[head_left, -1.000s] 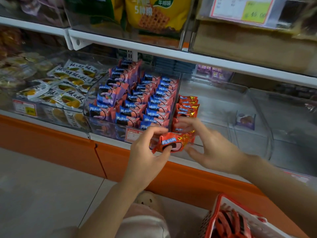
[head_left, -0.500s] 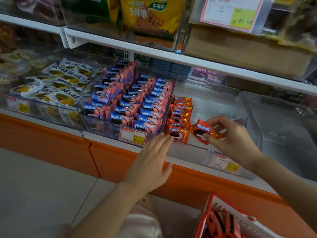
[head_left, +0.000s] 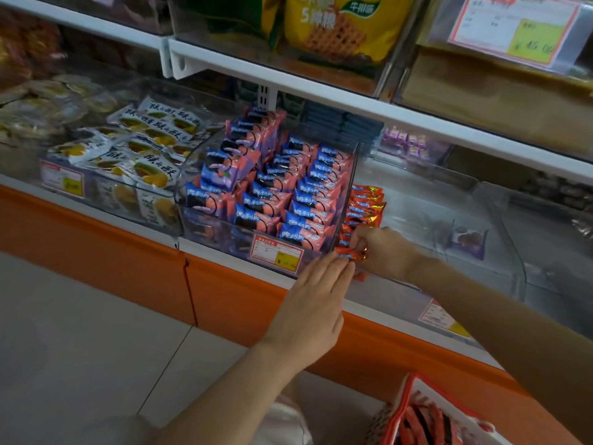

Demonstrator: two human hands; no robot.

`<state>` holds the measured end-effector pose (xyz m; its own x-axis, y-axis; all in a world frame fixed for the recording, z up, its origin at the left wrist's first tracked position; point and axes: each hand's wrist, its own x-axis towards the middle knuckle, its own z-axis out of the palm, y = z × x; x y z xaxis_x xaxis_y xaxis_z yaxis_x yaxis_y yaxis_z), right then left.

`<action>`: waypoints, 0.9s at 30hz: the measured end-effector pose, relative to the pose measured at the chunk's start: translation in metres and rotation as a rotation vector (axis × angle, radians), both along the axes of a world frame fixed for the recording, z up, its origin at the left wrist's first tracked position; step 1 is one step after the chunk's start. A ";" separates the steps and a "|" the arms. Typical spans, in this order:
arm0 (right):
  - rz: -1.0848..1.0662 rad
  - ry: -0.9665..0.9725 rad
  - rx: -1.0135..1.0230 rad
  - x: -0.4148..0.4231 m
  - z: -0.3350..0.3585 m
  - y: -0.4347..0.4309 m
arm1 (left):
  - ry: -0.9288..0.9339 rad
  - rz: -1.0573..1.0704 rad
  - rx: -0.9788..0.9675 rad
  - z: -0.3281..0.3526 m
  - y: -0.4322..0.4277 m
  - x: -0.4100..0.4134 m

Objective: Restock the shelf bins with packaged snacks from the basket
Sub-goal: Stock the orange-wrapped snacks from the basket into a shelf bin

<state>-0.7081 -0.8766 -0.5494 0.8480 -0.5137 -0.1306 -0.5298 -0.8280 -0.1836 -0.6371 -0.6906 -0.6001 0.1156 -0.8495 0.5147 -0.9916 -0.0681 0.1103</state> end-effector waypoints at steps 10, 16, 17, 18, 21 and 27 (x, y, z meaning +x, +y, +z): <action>0.003 0.099 -0.154 -0.004 -0.002 -0.004 | -0.019 0.013 0.012 0.000 0.001 0.000; 0.002 0.068 -0.061 -0.009 -0.002 -0.006 | -0.044 0.021 0.025 -0.001 0.000 0.002; -0.015 0.050 -0.058 -0.010 -0.003 -0.006 | -0.053 0.028 0.030 -0.001 0.000 0.002; -0.034 0.033 -0.065 -0.011 -0.004 -0.007 | -0.057 0.032 0.037 -0.002 0.001 0.002; -0.095 -0.024 -0.127 -0.017 -0.007 -0.006 | -0.063 0.041 0.061 -0.003 0.001 0.002; -0.199 -0.316 -0.058 -0.045 -0.002 0.006 | -0.151 0.083 0.055 0.000 0.001 -0.006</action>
